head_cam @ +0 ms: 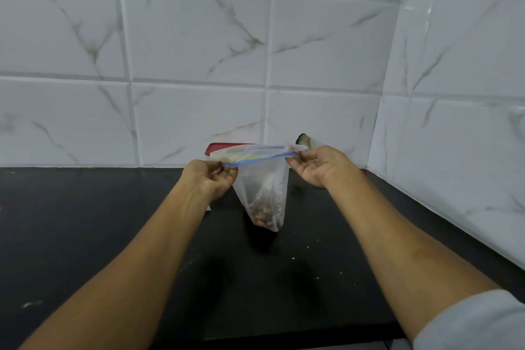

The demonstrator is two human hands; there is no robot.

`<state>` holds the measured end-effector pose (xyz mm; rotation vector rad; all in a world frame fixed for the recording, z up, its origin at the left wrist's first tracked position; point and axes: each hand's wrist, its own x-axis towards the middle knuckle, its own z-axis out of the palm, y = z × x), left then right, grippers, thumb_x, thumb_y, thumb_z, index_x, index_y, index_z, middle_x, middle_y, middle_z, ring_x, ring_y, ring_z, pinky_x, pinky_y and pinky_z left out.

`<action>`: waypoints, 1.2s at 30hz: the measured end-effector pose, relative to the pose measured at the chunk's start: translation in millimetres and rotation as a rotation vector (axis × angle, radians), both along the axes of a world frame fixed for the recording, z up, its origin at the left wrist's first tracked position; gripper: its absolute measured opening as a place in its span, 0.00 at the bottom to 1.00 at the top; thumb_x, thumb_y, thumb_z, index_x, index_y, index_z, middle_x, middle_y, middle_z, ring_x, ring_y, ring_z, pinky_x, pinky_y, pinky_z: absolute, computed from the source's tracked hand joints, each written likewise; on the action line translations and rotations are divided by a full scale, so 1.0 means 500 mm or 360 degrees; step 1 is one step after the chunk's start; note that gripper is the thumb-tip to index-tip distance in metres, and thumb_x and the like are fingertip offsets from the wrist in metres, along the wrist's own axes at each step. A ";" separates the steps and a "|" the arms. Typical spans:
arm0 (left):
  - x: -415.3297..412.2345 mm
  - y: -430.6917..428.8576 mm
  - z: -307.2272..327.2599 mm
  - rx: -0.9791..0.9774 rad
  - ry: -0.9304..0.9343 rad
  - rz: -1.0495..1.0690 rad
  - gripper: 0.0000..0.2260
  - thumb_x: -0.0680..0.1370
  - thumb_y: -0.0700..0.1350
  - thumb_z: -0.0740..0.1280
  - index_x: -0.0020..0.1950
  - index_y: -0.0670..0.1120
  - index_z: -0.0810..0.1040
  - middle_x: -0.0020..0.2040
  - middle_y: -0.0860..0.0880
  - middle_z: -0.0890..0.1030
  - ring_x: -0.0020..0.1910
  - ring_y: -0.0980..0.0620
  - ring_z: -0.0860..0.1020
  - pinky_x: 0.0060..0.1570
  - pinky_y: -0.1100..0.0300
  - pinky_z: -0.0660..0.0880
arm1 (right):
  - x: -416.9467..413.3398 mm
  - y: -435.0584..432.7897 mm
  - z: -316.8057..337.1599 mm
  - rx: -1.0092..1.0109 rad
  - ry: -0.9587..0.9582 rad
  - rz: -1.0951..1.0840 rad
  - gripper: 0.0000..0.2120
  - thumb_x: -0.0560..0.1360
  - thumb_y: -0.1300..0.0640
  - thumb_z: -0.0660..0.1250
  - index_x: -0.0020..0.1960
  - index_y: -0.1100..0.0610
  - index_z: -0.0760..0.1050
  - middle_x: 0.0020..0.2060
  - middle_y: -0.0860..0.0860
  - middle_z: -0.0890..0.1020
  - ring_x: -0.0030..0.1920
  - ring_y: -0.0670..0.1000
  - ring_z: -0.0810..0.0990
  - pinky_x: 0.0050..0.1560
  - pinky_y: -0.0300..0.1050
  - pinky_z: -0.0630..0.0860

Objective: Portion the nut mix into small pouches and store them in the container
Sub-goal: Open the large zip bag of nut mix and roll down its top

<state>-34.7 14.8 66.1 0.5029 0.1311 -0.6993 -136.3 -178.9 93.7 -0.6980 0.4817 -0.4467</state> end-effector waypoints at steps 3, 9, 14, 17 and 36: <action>0.002 -0.001 -0.013 0.0070 -0.0107 -0.0071 0.15 0.85 0.37 0.53 0.63 0.35 0.77 0.51 0.39 0.85 0.48 0.45 0.85 0.52 0.57 0.82 | 0.003 0.004 -0.010 0.0039 -0.0019 0.0070 0.10 0.85 0.70 0.52 0.54 0.70 0.72 0.40 0.62 0.78 0.38 0.54 0.78 0.36 0.50 0.85; 0.008 0.006 -0.023 0.1199 -0.0892 -0.0135 0.11 0.83 0.50 0.65 0.48 0.44 0.79 0.38 0.47 0.80 0.35 0.51 0.79 0.33 0.58 0.78 | -0.007 -0.018 -0.024 -0.0719 0.0384 0.0187 0.11 0.83 0.51 0.64 0.52 0.60 0.76 0.41 0.57 0.82 0.38 0.54 0.82 0.35 0.49 0.83; 0.043 0.007 -0.007 0.1396 -0.1079 -0.0033 0.14 0.83 0.52 0.66 0.56 0.40 0.80 0.49 0.42 0.84 0.39 0.46 0.81 0.40 0.52 0.80 | 0.001 -0.028 -0.004 -0.1319 0.0655 0.0182 0.12 0.80 0.52 0.72 0.54 0.61 0.78 0.42 0.56 0.81 0.38 0.52 0.81 0.38 0.49 0.84; 0.043 -0.002 0.011 0.1384 -0.1123 -0.0163 0.13 0.83 0.50 0.66 0.51 0.41 0.80 0.46 0.43 0.82 0.41 0.46 0.81 0.42 0.52 0.79 | 0.010 -0.015 0.016 -0.1448 0.0628 0.0246 0.08 0.81 0.56 0.70 0.53 0.62 0.78 0.38 0.56 0.82 0.35 0.53 0.82 0.39 0.49 0.85; 0.028 -0.076 0.059 0.1505 -0.1385 -0.0145 0.09 0.82 0.45 0.67 0.56 0.39 0.79 0.42 0.43 0.82 0.39 0.46 0.81 0.34 0.54 0.77 | 0.096 0.021 0.060 -0.2314 0.0785 0.0142 0.15 0.77 0.58 0.71 0.56 0.69 0.82 0.44 0.61 0.84 0.46 0.59 0.85 0.53 0.58 0.84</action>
